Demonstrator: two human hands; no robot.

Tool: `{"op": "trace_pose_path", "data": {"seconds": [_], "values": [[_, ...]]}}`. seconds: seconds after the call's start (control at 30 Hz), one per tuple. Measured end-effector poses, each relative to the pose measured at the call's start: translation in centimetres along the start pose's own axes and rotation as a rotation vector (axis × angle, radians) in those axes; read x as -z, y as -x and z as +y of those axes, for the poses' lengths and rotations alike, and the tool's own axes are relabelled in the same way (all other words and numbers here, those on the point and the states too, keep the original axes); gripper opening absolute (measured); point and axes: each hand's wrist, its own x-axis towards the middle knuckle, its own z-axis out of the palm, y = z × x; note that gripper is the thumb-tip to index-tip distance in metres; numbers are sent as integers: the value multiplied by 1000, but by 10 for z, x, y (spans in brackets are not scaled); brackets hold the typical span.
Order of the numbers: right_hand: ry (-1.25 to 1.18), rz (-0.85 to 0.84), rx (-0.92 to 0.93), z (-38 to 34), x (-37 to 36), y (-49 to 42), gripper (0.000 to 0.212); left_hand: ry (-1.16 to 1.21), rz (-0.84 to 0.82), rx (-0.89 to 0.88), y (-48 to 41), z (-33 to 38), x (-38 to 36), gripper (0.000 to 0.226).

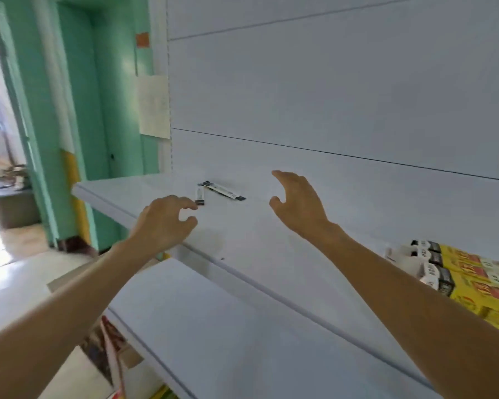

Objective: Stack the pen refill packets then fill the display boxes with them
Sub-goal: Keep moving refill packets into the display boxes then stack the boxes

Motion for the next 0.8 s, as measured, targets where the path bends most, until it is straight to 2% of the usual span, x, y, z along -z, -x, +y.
{"op": "trace_pose_path", "data": {"seconds": [0.13, 0.27, 0.37, 0.47, 0.67, 0.8], "values": [[-93, -37, 123, -60, -37, -42, 52, -27, 80, 81, 17, -50, 41, 27], [-196, -69, 145, -104, -82, -71, 51, -27, 121, 174, 8, -102, 61, 29], [-210, -140, 140, -117, -116, -89, 54, 21, 114, 174, -15, -131, 58, 29], [-169, -136, 113, -121, -145, -120, 55, 69, 74, 116, -58, -164, 46, 28], [-87, -7, -94, -100, -172, -196, 55, 177, -68, -49, -172, -219, 17, 28], [-51, 26, -326, -70, -183, -210, 39, 277, -160, -137, -232, -234, -10, 25]]}}
